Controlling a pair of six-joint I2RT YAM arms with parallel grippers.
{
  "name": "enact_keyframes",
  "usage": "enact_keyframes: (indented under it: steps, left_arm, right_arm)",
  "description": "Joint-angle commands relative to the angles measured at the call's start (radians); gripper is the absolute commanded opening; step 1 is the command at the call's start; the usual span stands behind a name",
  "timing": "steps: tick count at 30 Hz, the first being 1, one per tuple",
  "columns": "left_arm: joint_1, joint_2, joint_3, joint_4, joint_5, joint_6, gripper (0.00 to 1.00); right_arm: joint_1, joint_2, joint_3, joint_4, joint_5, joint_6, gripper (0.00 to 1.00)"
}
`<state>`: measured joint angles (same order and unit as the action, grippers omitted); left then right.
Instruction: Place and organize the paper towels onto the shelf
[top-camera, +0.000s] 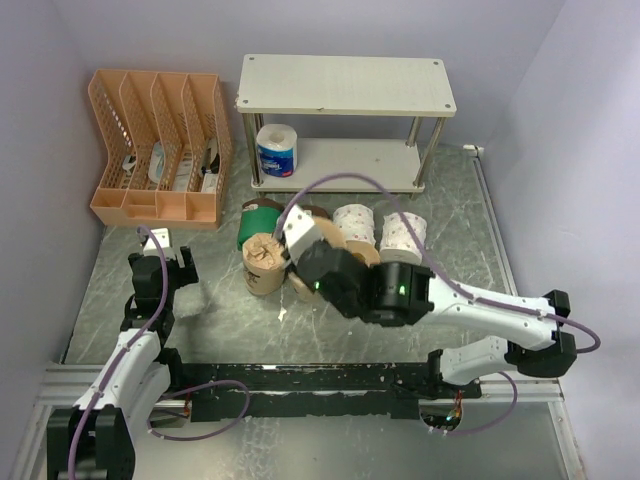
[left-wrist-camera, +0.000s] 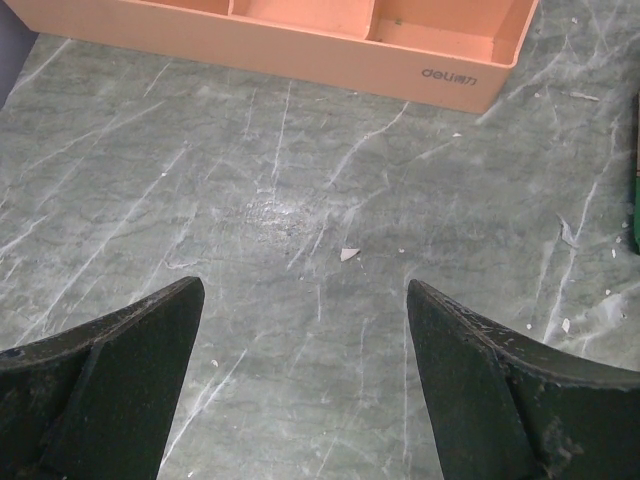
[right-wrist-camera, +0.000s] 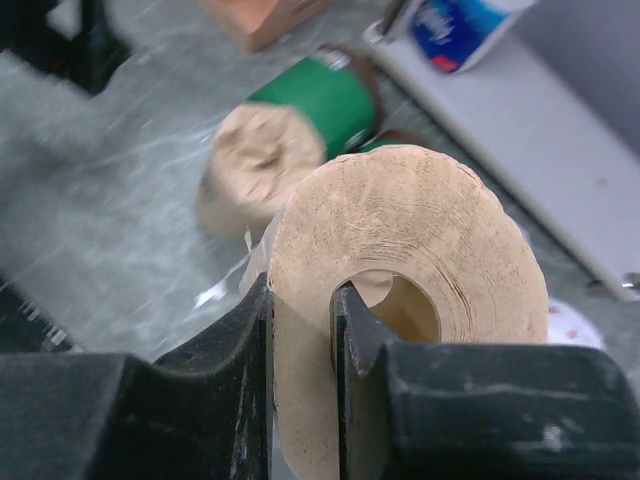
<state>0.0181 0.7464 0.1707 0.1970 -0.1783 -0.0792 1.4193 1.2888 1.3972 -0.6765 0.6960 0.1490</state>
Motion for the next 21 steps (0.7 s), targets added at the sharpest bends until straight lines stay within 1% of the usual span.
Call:
enact_keyframes:
  steps: [1,2,5,7,9,14,18,21]
  left_arm:
    - [0.005,-0.01,-0.001,0.024,0.009,-0.005,0.94]
    - [0.004,-0.01,-0.002,0.023,0.009,-0.003,0.94]
    - [-0.004,-0.012,-0.003,0.024,0.007,0.001,0.94]
    - [-0.006,-0.012,-0.004,0.023,0.005,0.001,0.94]
    - [-0.006,-0.008,-0.002,0.025,0.0,-0.001,0.94]
    - [-0.008,-0.003,-0.001,0.027,-0.01,-0.005,0.94]
    - [-0.009,0.005,-0.003,0.037,-0.008,-0.006,0.94]
    - [-0.01,0.011,-0.005,0.044,-0.002,-0.003,0.94]
  right_arm:
    - [-0.189,0.031,0.061,0.165,0.024,-0.267,0.0]
    - [-0.25,0.044,0.052,0.245,-0.001,-0.315,0.0]
    - [-0.455,0.109,0.042,0.382,-0.113,-0.385,0.0]
    - [-0.549,0.159,0.056,0.454,-0.22,-0.399,0.0]
    - [-0.615,0.22,0.086,0.519,-0.31,-0.409,0.0]
    - [-0.725,0.402,0.136,0.65,-0.416,-0.433,0.0]
    - [-0.778,0.523,0.148,0.776,-0.456,-0.442,0.0]
    - [-0.796,0.584,0.144,0.878,-0.482,-0.447,0.0]
